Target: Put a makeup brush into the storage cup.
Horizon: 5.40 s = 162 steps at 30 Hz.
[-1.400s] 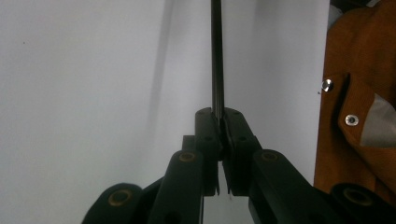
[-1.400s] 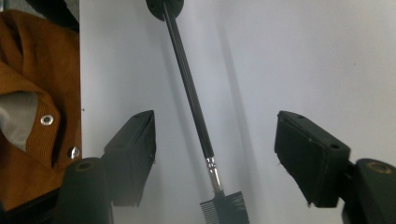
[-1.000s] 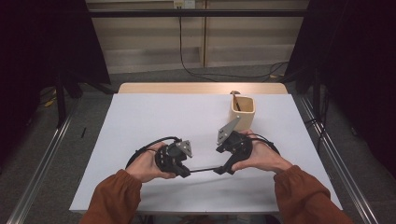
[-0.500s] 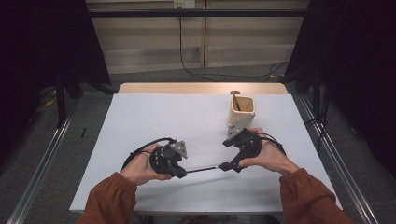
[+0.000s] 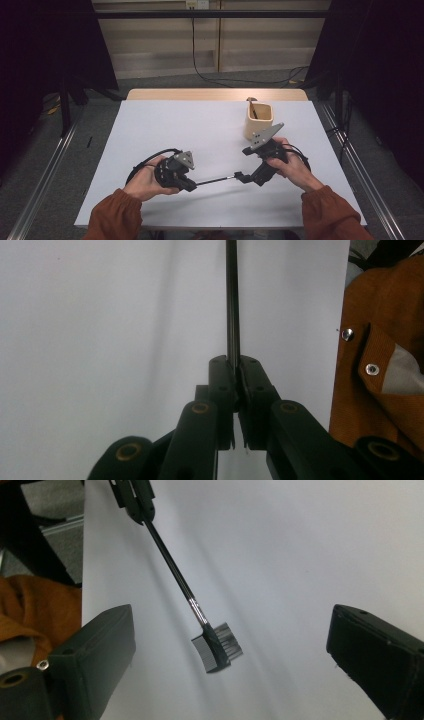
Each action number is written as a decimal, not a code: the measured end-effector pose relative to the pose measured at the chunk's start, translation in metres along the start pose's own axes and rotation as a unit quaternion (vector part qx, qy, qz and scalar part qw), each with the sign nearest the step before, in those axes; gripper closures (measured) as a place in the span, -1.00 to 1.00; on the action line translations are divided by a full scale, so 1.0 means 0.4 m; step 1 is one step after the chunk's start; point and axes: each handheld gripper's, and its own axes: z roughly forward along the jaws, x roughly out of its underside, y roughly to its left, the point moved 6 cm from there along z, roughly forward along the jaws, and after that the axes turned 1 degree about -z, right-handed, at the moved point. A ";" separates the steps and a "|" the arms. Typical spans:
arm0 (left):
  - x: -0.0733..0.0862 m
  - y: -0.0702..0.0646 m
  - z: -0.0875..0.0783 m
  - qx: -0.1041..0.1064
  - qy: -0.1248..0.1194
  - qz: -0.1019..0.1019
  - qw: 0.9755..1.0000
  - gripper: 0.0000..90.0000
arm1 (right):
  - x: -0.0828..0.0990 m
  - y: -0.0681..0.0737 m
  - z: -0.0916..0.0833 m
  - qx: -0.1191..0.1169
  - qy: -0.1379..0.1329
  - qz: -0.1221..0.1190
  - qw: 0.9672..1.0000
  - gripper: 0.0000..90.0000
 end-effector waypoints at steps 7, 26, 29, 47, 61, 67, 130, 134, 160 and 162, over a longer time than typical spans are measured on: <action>0.013 0.002 -0.014 0.001 -0.017 -0.005 1.000 0.91 | 0.019 -0.006 -0.031 0.021 -0.031 0.023 0.999 -0.92; 0.020 0.008 -0.036 -0.007 -0.095 -0.031 0.995 0.91 | 0.073 0.004 -0.070 0.059 -0.093 0.063 0.992 -0.90; 0.023 0.007 -0.042 -0.012 -0.106 -0.033 0.994 0.91 | 0.079 0.013 -0.066 0.058 -0.089 0.061 0.992 -0.92; 0.038 0.003 -0.056 -0.044 -0.175 -0.052 0.982 0.91 | 0.111 0.032 -0.076 0.065 -0.139 0.081 0.985 -0.92; 0.029 0.007 -0.067 -0.063 -0.236 -0.065 0.968 0.91 | 0.105 0.038 -0.076 0.046 -0.159 0.084 0.983 -0.91; 0.018 0.007 -0.078 -0.072 -0.266 -0.066 0.959 0.91 | 0.092 0.043 -0.076 0.034 -0.174 0.084 0.980 -0.91; -0.043 -0.033 -0.071 -0.074 -0.388 -0.037 0.918 0.91 | -0.080 0.057 -0.059 0.028 -0.265 0.043 0.963 -0.46; -0.042 -0.033 -0.069 -0.077 -0.384 -0.038 0.919 0.91 | -0.092 0.052 -0.056 0.019 -0.264 0.044 0.963 -0.35; -0.044 -0.049 -0.032 -0.063 -0.363 -0.012 0.930 0.91 | -0.112 0.047 -0.060 -0.051 -0.281 0.066 0.956 0.38; -0.044 -0.048 -0.026 -0.064 -0.359 -0.011 0.931 0.91 | -0.113 0.046 -0.061 -0.057 -0.286 0.072 0.954 0.42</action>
